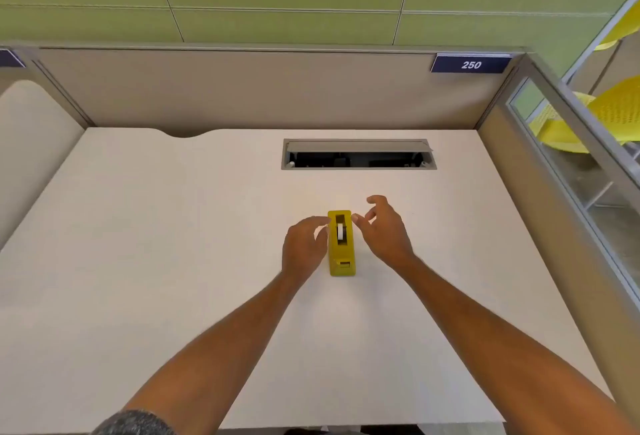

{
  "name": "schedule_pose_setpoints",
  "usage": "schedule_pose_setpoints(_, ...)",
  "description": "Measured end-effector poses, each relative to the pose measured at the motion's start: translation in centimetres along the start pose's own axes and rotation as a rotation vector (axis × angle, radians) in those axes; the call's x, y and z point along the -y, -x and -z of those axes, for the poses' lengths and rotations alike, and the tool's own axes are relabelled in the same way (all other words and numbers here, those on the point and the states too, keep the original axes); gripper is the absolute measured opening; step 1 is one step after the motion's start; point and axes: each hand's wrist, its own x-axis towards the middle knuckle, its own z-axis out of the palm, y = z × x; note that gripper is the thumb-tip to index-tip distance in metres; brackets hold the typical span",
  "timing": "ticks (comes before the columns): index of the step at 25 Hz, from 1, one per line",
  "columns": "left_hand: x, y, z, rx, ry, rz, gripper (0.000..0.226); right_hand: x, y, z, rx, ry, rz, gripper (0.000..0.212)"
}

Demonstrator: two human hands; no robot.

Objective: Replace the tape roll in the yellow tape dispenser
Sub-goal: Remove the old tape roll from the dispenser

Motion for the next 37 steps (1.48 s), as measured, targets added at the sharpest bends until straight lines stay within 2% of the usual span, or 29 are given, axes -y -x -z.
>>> schedule_pose_setpoints(3,0.0,-1.1,-0.9,-0.030,0.049,0.081,0.023,-0.1,-0.8,-0.7,0.100,0.010,-0.007,0.048)
schedule_pose_setpoints(6,-0.3,-1.7,-1.5,-0.024,0.020,0.150,0.025,-0.2,-1.1,-1.4,0.208,0.059,-0.010,0.054)
schedule_pose_setpoints(10,0.2,-2.2,-2.2,0.008,0.006,0.207,0.026,-0.6,-1.4,-2.3,0.288,0.110,0.055,0.061)
schedule_pose_setpoints(15,0.3,-2.0,-2.9,0.033,0.022,0.233,0.022,-0.9,-1.9,-2.8,0.354,0.189,0.091,0.054)
schedule_pose_setpoints(22,0.7,-1.8,-3.7,0.090,0.059,0.216,0.018,-1.2,-2.5,-3.3,0.356,0.337,0.193,0.029)
schedule_pose_setpoints(26,1.0,-1.7,-4.0,0.052,0.097,0.246,0.021,-1.3,-2.8,-3.4,0.353,0.368,0.220,0.023)
schedule_pose_setpoints(29,1.1,-1.7,-4.1,0.010,0.105,0.271,0.022,-1.5,-3.1,-3.6,0.345,0.377,0.231,0.024)
schedule_pose_setpoints(37,0.9,-2.2,-4.3,0.030,0.101,0.271,0.015,-1.5,-3.5,-3.4,0.349,0.397,0.226,0.037)
